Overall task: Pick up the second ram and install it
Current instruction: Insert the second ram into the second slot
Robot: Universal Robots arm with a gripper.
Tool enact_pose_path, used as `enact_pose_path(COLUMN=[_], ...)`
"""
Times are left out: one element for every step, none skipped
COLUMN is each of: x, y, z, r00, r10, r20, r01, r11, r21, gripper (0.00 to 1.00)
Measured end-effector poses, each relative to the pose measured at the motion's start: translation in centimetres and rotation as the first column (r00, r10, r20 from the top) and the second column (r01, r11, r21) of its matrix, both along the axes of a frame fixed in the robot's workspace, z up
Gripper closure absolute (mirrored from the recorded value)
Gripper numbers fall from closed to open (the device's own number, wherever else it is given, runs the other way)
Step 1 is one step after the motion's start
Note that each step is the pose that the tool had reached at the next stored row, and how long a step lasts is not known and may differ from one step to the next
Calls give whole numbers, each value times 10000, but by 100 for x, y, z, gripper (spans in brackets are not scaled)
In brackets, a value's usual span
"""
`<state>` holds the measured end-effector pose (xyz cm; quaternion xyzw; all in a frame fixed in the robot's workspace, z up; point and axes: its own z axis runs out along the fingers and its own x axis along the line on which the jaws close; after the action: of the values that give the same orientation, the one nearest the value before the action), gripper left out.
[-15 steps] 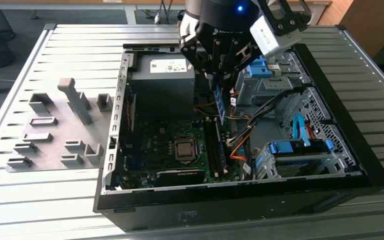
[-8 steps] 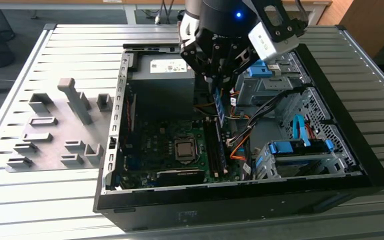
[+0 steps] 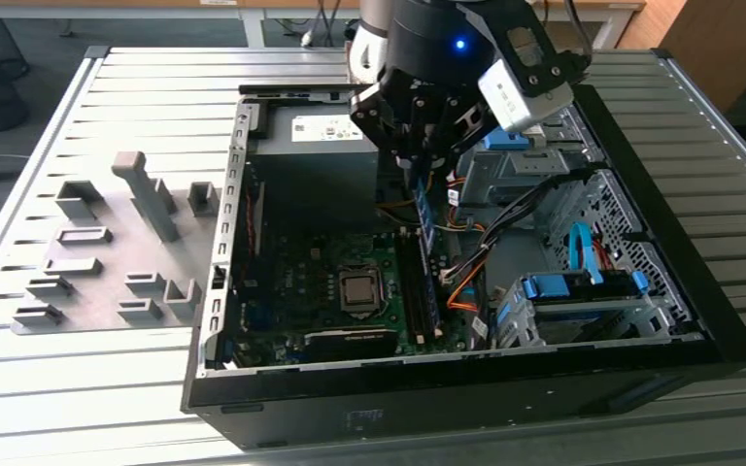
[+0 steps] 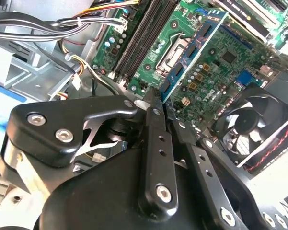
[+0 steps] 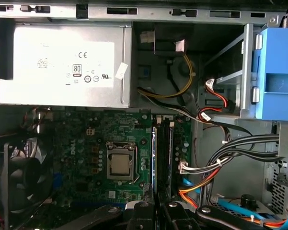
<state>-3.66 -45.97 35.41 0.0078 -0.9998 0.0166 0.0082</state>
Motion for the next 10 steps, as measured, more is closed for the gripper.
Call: enact_pose_path(x=[0, 0, 0, 0, 0, 0, 0, 0, 0, 0], y=[0, 0, 0, 0, 0, 0, 0, 0, 0, 0], z=[-13, -26, -38, -47, -53, -60, -66, -71, -76, -80], r00=[10000, 10000, 10000, 10000, 10000, 9999, 9999, 9998, 9997, 9997], r10=[-3, -8, -21, -45, -77, -117, -163, -201, -230, -255], r20=[0, 1, 3, 3, 3, 3, 3, 3, 3, 3], r01=[3, 8, 21, 45, 77, 117, 163, 201, 230, 255], r11=[10000, 10000, 10000, 10000, 10000, 9999, 9999, 9998, 9997, 9997], r21=[-1, -3, -5, -6, -5, -6, -5, -7, -7, -6], gripper=[85, 85, 85, 85, 85, 85, 85, 85, 85, 85])
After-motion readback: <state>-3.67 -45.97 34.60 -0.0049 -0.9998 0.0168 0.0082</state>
